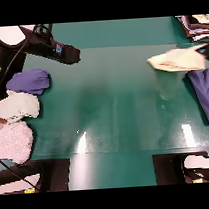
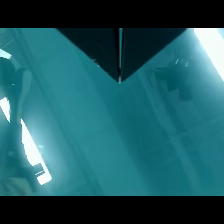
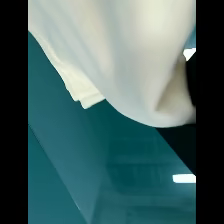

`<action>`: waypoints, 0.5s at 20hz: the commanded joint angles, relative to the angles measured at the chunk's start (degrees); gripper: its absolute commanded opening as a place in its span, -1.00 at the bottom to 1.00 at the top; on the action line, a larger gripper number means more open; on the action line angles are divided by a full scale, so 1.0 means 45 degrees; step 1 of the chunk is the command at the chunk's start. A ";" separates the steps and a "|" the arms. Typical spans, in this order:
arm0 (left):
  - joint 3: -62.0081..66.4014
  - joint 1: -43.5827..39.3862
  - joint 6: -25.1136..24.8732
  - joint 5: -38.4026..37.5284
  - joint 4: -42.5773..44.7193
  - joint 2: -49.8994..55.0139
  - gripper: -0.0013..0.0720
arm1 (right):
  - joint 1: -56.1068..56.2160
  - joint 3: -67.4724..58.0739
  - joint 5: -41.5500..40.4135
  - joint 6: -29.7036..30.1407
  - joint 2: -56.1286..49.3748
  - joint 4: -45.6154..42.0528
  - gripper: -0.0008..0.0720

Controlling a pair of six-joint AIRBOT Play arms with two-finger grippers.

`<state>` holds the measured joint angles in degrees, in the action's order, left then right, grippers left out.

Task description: Fold the shirts.

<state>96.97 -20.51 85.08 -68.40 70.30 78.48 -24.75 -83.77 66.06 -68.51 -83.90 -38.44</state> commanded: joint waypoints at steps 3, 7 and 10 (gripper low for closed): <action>-0.0005 -0.0471 0.0107 0.0146 -0.0141 0.0010 -0.87 | -0.2817 -0.0024 -0.0520 -0.0010 0.0287 -0.0131 -0.93; -0.0005 -0.0471 0.0112 0.0136 -0.0151 0.0010 -0.87 | -0.3225 -0.0418 -0.0607 0.0068 0.0287 0.0549 -0.93; -0.0005 -0.0471 0.0102 0.0136 -0.0146 0.0010 -0.87 | -0.3230 -0.2118 0.0121 0.0146 0.0291 0.0525 -0.93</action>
<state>96.95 -22.59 85.49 -67.79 69.65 78.48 -38.41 -88.38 64.40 -68.23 -82.65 -36.80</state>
